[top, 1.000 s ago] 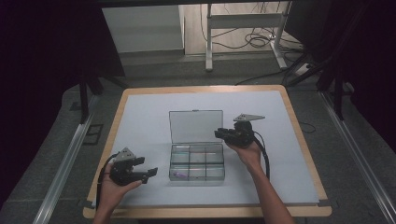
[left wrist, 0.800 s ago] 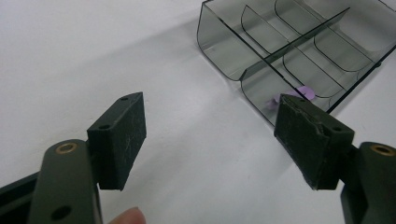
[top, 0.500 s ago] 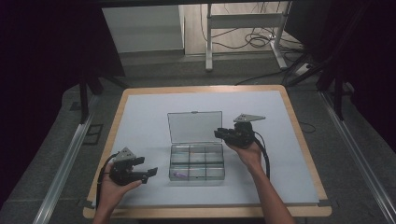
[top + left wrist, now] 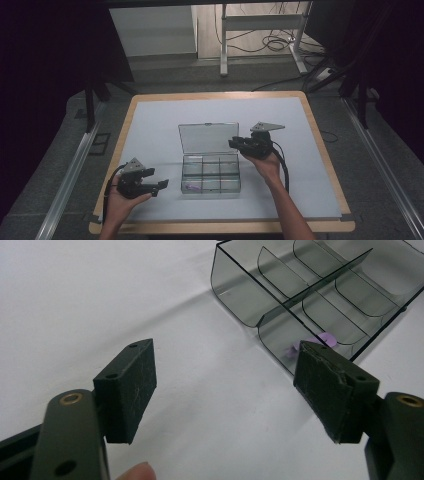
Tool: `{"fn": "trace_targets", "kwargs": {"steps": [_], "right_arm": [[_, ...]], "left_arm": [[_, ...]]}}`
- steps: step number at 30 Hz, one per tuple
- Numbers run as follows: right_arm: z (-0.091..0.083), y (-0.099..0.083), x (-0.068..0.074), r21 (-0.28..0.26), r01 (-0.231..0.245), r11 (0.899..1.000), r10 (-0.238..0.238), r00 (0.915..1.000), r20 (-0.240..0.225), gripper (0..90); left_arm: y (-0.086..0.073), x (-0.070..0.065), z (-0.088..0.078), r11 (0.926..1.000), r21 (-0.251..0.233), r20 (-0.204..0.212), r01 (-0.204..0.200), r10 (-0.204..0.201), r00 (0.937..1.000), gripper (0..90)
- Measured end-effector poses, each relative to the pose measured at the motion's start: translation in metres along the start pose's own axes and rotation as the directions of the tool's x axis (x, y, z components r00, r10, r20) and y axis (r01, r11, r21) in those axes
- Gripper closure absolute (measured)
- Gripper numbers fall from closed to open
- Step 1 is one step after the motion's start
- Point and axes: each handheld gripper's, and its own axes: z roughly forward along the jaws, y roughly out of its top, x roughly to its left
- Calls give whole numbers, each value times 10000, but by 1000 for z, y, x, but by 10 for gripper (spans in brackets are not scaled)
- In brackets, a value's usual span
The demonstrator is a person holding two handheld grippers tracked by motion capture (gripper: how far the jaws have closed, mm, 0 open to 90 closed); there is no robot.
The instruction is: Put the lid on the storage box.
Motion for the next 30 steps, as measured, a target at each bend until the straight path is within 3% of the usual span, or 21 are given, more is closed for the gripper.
{"fn": "trace_targets", "kwargs": {"steps": [30], "right_arm": [[-7,-4,7,-43,121,9999,-121,9999,-52,670]], "left_arm": [[1,-2,1,10000,32,27,-17,17,10000,256]]}}
